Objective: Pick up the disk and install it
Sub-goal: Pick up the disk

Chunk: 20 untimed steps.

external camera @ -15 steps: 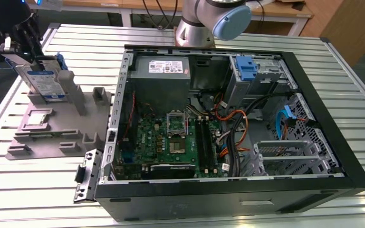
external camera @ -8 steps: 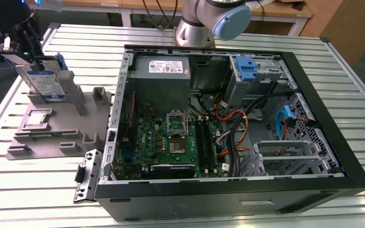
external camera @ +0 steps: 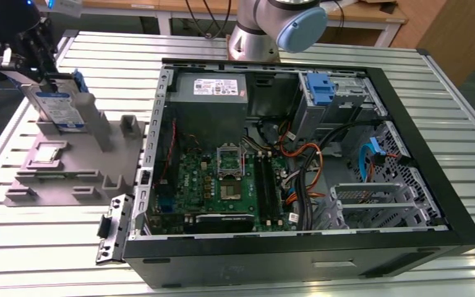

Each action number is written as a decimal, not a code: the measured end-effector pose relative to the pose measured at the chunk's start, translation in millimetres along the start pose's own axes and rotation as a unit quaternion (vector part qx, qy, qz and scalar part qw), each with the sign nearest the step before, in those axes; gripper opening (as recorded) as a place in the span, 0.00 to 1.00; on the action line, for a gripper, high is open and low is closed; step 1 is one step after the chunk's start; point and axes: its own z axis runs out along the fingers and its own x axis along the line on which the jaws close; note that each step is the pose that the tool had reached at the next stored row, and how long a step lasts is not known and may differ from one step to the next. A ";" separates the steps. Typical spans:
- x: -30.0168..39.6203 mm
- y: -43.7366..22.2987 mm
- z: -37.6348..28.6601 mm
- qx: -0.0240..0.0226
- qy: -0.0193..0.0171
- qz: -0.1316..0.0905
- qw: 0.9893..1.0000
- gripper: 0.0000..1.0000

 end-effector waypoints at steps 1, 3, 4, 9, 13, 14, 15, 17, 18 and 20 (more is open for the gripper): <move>0.0 0.0 0.1 0.000 0.000 0.006 1.000 0.35; 0.0 0.0 0.1 0.001 0.000 0.010 1.000 0.35; 0.0 -0.1 0.1 0.001 0.000 0.010 1.000 0.35; 0.0 0.0 -1.4 0.001 0.000 0.010 1.000 0.35; -0.2 0.0 -3.0 0.001 0.000 0.010 1.000 0.35; -0.2 0.0 -3.0 0.001 0.000 0.010 1.000 0.35; -0.2 0.0 -3.1 0.001 0.000 0.010 1.000 0.35; -0.2 0.0 -3.1 0.001 0.000 0.010 1.000 0.35; -0.2 0.0 -3.1 0.001 0.000 0.010 1.000 0.35; -0.2 0.0 -3.2 0.001 0.000 0.010 1.000 0.35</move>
